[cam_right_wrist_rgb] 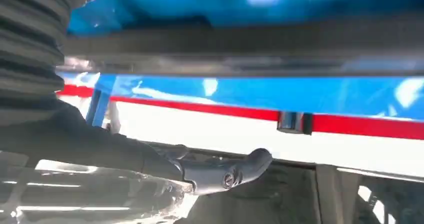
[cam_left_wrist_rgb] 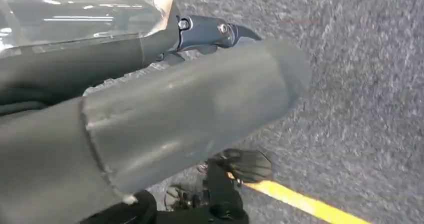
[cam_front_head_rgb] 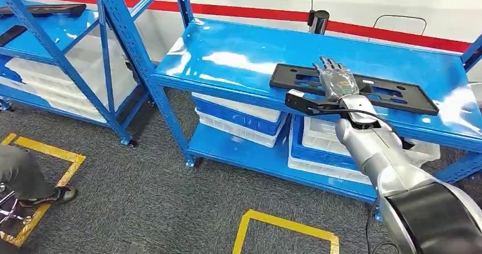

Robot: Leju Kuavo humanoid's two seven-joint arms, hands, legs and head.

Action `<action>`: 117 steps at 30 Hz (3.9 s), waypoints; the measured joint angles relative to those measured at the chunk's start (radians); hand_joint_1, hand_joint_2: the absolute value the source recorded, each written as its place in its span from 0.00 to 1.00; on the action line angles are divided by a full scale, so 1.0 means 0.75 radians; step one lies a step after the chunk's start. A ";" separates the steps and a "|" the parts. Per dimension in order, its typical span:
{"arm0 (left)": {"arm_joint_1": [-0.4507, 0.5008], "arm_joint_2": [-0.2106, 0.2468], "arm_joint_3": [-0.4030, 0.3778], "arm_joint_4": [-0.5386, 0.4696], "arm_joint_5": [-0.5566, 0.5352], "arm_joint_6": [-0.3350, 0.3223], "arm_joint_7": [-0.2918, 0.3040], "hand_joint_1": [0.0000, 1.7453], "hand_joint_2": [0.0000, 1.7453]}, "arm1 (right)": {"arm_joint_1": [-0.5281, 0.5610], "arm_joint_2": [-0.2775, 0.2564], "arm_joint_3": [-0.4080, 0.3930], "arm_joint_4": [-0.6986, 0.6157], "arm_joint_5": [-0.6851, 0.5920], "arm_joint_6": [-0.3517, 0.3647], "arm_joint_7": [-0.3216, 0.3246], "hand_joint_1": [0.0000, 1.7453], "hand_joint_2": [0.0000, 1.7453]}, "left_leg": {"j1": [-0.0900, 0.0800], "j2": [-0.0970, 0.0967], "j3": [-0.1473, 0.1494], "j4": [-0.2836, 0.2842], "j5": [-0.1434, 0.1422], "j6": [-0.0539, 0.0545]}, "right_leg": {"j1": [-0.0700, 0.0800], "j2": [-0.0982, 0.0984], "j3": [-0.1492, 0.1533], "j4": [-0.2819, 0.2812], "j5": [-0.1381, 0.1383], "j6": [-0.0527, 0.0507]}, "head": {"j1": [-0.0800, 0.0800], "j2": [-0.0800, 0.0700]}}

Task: Take the parts from the cabinet and place them on the table.

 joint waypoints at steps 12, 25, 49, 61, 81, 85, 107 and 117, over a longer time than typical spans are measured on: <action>-0.004 -0.018 0.008 0.000 0.037 -0.026 -0.063 0.00 0.00 | -0.076 -0.020 -0.002 0.049 -0.012 0.041 0.033 0.00 1.00 | 0.021 0.007 0.096 -0.069 -0.031 -0.025 | 0.002 -0.006 -0.240 0.283 -0.047 0.054 | 0.000 0.000; -0.004 -0.021 0.026 0.000 0.045 0.007 -0.159 0.00 0.00 | -0.074 -0.010 -0.002 0.064 0.000 0.059 0.005 0.84 1.00 | 0.041 0.026 -0.032 0.247 -0.225 -0.107 | -0.014 -0.011 -0.117 0.007 0.097 -0.008 | -0.008 0.000; -0.004 -0.057 0.128 -0.001 0.146 0.188 -0.629 0.00 1.00 | -0.007 -0.005 -0.080 -0.187 -0.397 -0.031 -0.528 0.99 1.00 | 0.026 0.017 0.103 0.013 -0.123 -0.064 | 0.003 -0.011 -0.151 0.011 0.113 0.026 | -0.002 0.000; -0.004 -0.052 0.182 -0.001 0.160 0.154 -0.511 0.00 1.00 | 0.039 -0.063 -0.067 -0.608 -0.541 0.006 -0.497 0.99 1.00 | 0.069 0.035 0.058 0.046 -0.081 -0.120 | -0.019 -0.012 -0.116 0.002 0.096 0.004 | -0.013 0.000; -0.007 -0.056 0.057 0.000 -0.005 0.092 -0.209 0.00 1.00 | 0.184 -0.127 -0.034 -0.491 -0.620 -0.094 -0.513 0.99 1.00 | 0.026 0.016 0.014 0.015 -0.011 -0.078 | 0.011 -0.008 -0.054 0.007 0.038 0.022 | 0.000 -0.001; -0.006 -0.050 0.055 0.000 -0.005 0.087 -0.202 0.00 1.00 | 0.189 -0.123 -0.034 -0.489 -0.617 -0.092 -0.513 0.99 1.00 | 0.046 0.025 -0.068 0.233 -0.225 -0.112 | -0.011 -0.021 -0.093 0.005 0.082 -0.023 | -0.005 0.000; -0.012 -0.044 0.035 0.000 -0.013 0.058 -0.205 0.00 1.00 | 0.208 -0.125 -0.041 -0.478 -0.611 -0.099 -0.502 0.99 1.00 | 0.032 0.031 0.002 0.008 -0.022 -0.042 | -0.001 -0.019 -0.049 0.125 0.013 0.061 | 0.005 0.000; -0.007 -0.040 0.030 0.001 -0.013 0.059 -0.199 0.00 1.00 | 0.216 -0.120 -0.051 -0.475 -0.580 -0.132 -0.489 0.99 1.00 | 0.054 0.030 -0.122 0.367 -0.283 -0.119 | -0.005 -0.027 -0.071 -0.011 0.069 -0.023 | -0.007 0.000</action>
